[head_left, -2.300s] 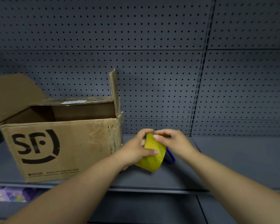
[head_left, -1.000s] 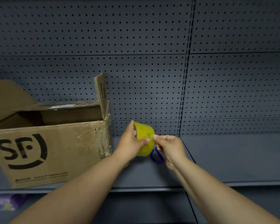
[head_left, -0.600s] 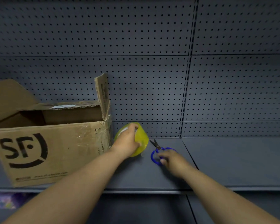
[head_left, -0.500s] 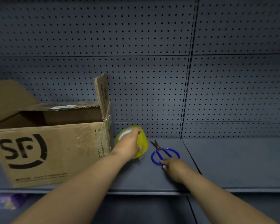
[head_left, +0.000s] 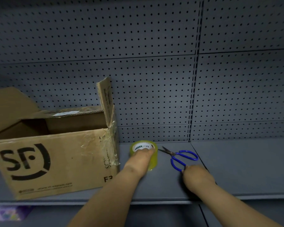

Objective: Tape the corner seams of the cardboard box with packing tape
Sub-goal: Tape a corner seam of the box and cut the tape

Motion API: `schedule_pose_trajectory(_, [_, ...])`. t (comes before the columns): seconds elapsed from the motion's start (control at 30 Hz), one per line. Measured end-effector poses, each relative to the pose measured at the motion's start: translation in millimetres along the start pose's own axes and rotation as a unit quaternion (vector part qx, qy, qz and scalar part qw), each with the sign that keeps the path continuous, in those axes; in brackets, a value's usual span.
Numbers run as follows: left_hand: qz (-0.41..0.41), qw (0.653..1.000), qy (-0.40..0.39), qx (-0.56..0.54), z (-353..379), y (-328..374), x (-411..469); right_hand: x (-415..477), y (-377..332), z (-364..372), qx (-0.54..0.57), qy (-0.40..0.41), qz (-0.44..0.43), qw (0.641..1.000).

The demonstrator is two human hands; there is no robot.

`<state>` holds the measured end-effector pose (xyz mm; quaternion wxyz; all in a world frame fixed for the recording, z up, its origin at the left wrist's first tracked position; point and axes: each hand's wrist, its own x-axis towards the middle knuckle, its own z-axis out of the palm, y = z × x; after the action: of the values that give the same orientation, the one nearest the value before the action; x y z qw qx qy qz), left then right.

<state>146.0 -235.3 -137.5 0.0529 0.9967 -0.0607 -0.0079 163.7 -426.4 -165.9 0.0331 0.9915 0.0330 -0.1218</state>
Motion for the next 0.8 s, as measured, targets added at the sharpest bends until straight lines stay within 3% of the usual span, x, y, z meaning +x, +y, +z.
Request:
schedule_pose_trajectory(0.13, [0.009,0.995,-0.022,0.099,-13,1,-11,-15,-15,-7,-0.033,0.006,-0.009,0.999])
schedule_pose_trajectory(0.2, [0.038,0.984,0.029,0.170,-30,2,-25,-28,-25,-16,-0.005,0.023,-0.009,1.000])
schedule_pose_trajectory(0.27, [0.119,0.955,0.110,0.250,-53,-3,-43,-41,-39,-28,0.049,0.088,-0.040,0.994])
schedule_pose_trajectory(0.37, [0.223,0.865,0.218,0.394,-97,-23,-71,-65,-72,-43,0.220,0.227,-0.130,0.940])
schedule_pose_trajectory(0.47, [0.219,0.832,0.181,0.476,-134,-60,-86,-92,-119,-55,0.376,0.260,-0.195,0.868])
schedule_pose_trajectory(0.53, [0.243,0.807,0.186,0.505,-149,-81,-90,-102,-152,-56,0.424,0.267,-0.216,0.838])
schedule_pose_trajectory(0.6, [0.265,0.790,0.188,0.519,-156,-93,-93,-104,-179,-52,0.454,0.270,-0.210,0.823])
schedule_pose_trajectory(0.8, [0.328,0.795,0.191,0.473,-160,-129,-95,-96,-234,-24,0.546,0.304,-0.121,0.771])
